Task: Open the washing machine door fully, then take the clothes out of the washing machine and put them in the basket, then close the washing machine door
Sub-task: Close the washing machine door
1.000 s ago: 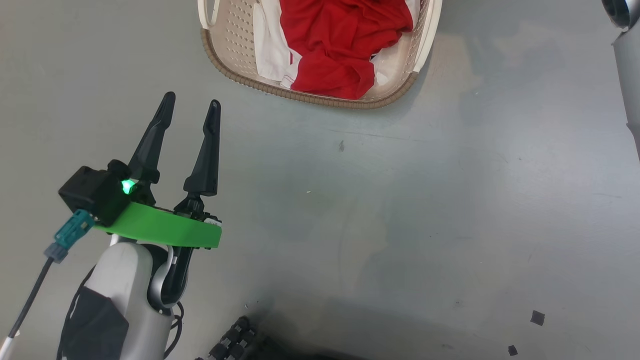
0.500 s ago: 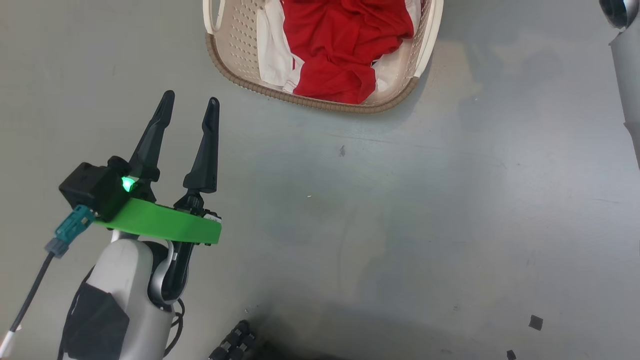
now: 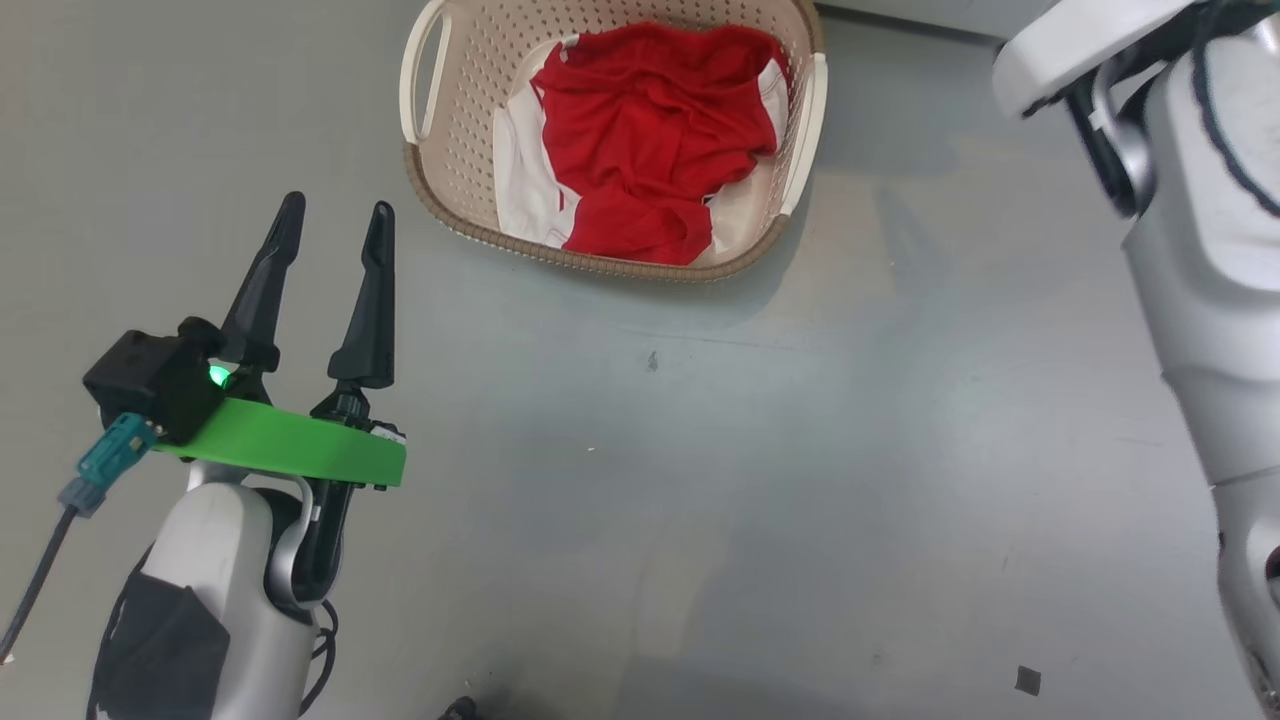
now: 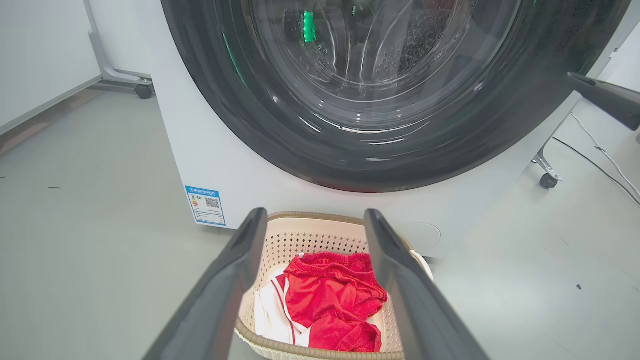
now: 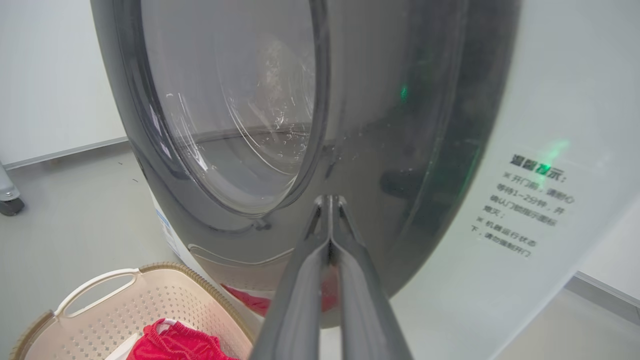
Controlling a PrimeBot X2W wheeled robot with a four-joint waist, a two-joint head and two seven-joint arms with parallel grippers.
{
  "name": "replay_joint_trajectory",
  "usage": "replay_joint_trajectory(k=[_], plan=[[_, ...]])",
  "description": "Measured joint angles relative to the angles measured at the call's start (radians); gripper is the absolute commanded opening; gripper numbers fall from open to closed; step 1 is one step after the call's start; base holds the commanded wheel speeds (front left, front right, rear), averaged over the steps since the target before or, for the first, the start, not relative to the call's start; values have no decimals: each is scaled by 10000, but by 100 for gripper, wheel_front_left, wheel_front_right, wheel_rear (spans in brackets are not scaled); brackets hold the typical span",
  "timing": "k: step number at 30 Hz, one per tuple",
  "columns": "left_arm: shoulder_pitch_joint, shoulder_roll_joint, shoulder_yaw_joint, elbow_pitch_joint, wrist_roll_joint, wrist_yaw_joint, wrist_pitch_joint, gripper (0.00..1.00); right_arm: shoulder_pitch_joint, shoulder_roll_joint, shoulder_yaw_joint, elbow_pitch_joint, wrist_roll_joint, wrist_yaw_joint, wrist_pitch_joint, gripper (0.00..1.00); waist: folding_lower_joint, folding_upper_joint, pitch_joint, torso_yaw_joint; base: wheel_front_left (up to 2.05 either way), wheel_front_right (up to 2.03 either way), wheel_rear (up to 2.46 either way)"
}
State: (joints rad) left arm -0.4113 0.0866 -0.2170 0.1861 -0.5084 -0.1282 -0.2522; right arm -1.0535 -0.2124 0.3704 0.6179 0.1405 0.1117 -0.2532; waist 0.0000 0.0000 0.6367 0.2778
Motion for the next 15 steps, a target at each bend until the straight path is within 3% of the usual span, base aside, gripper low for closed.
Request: replay_joint_trajectory(k=[5,13,15], plan=[[99,198,178,96,75,0,0,100,871,428,167,-163,121,4,0,0,0,0,-567,-282,0,0,0],[580,374,305,293,167,0,0,100,2171,577,-382,-727,633,-8,0,0,0,0,-1525,-914,0,0,0],[741,387,324,336,190,0,0,100,2547,600,-504,-855,663,-155,0,0,0,0,-1762,-1093,0,0,0]])
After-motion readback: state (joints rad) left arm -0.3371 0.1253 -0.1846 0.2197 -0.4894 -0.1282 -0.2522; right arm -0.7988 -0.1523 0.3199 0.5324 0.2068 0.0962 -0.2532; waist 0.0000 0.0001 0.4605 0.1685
